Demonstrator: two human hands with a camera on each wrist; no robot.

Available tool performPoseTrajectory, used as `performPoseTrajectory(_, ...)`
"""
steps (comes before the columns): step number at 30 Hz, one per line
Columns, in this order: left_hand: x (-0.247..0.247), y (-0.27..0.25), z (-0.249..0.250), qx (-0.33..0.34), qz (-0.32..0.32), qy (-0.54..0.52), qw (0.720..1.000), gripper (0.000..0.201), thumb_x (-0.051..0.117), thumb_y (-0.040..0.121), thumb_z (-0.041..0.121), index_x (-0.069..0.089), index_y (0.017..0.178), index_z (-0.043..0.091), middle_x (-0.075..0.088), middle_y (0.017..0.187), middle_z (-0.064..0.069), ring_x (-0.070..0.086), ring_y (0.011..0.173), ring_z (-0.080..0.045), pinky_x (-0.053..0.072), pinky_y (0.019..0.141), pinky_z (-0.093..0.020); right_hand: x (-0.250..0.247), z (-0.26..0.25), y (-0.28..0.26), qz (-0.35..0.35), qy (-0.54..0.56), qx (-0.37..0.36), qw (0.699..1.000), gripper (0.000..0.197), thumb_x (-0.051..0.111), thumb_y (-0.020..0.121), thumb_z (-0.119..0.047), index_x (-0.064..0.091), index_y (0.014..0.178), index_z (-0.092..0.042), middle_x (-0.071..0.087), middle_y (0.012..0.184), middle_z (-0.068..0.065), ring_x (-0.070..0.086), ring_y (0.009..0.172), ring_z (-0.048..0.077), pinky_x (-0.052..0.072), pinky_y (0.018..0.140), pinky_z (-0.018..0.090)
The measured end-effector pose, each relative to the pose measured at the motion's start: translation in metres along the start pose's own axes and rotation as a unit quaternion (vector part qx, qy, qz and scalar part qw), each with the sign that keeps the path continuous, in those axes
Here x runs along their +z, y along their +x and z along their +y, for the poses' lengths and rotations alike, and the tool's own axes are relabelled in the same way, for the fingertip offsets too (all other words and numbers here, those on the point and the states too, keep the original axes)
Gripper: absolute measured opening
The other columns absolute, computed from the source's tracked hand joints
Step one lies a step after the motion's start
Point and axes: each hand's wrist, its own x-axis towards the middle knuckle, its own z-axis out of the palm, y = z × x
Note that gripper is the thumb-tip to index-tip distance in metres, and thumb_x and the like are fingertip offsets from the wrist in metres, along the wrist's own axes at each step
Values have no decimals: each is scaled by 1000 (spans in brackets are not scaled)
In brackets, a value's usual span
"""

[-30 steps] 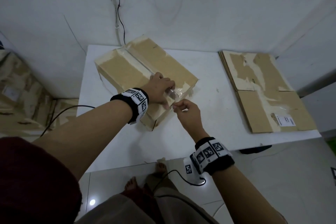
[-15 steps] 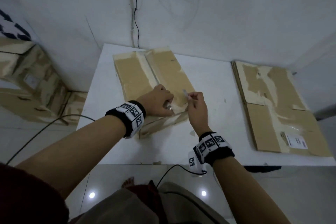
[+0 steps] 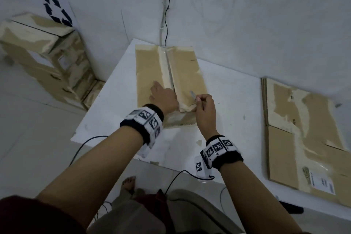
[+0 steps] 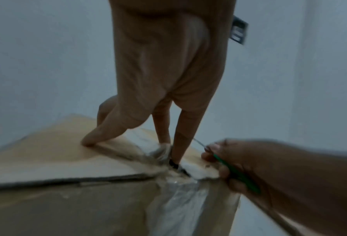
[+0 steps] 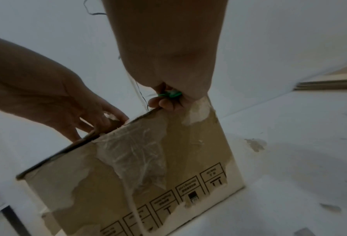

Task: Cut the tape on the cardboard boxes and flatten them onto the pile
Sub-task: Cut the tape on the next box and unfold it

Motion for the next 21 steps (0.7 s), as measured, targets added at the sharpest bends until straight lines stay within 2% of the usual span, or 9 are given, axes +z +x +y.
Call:
performPoseTrajectory(2, -5, 14, -2, -42, -34, -34, 998, 37, 65, 80, 28, 68, 115, 14, 0, 155, -31, -12, 143, -41, 6, 118, -46, -5, -3, -3, -15, 39, 9, 999, 7, 44, 103, -14, 52, 102, -13, 59, 98, 5, 58, 64, 8, 46, 63, 25)
performPoseTrajectory(5, -3, 23, -9, -61, -18, -84, 994, 77, 74, 60, 54, 61, 120, 7, 22, 154, -23, 8, 144, -35, 13, 117, -43, -14, -10, -17, -19, 74, -26, 997, 9, 44, 105, -17, 51, 102, -22, 63, 96, 6, 64, 71, 15, 52, 63, 29)
performPoseTrajectory(6, 1, 25, -11, -62, -1, -141, 988, 81, 77, 61, 48, 53, 124, 4, 23, 154, -21, 16, 144, -33, 18, 117, -43, -17, -13, -24, -18, 67, -44, 997, 8, 44, 105, -19, 51, 103, -23, 65, 96, 6, 65, 73, 19, 53, 63, 32)
performPoseTrajectory(8, 12, 31, -17, -80, 44, -268, 959, 88, 81, 55, 31, 39, 129, 12, 37, 147, -19, 38, 135, -32, 38, 109, -47, -24, -15, -38, -34, 35, -72, 996, 5, 48, 103, -21, 52, 103, -22, 66, 86, 2, 63, 67, 22, 51, 56, 32)
performPoseTrajectory(10, 27, 46, -28, -86, 89, -343, 931, 118, 78, 42, 31, 17, 143, 22, 55, 130, -14, 55, 119, -32, 49, 96, -50, -27, -11, -49, -68, -1, -78, 995, 3, 53, 100, -20, 55, 99, -23, 63, 79, -2, 60, 64, 15, 48, 52, 27)
performPoseTrajectory(12, 50, 77, -49, -59, 124, -387, 912, 128, 73, 36, 36, 5, 144, 33, 61, 125, -12, 57, 118, -34, 51, 92, -54, -26, -2, -56, -87, -35, -87, 992, 2, 57, 97, -19, 58, 97, -20, 63, 84, -2, 60, 74, 13, 49, 60, 28)
performPoseTrajectory(13, 58, 87, -55, -46, 131, -397, 907, 129, 71, 36, 37, -2, 143, 31, 61, 126, -12, 56, 119, -33, 50, 92, -55, -25, 2, -60, -87, -42, -90, 991, 2, 58, 96, -18, 60, 96, -18, 63, 87, -2, 60, 78, 15, 50, 64, 31)
performPoseTrajectory(16, 57, 85, -54, -30, 137, -414, 899, 119, 70, 37, 36, 6, 137, 23, 61, 126, -12, 55, 120, -35, 48, 93, -58, -18, 4, -66, -84, -32, -90, 992, 2, 61, 94, -17, 61, 93, -15, 63, 89, 0, 60, 83, 16, 51, 69, 31)
performPoseTrajectory(21, 65, 95, -62, -16, 92, -443, 892, 120, 76, 42, 27, 7, 138, 10, 73, 99, 0, 50, 121, -48, 40, 97, -67, -5, -4, -68, -86, -60, -103, 989, 8, 60, 94, -15, 56, 87, -16, 59, 85, -1, 56, 79, 11, 46, 65, 24)
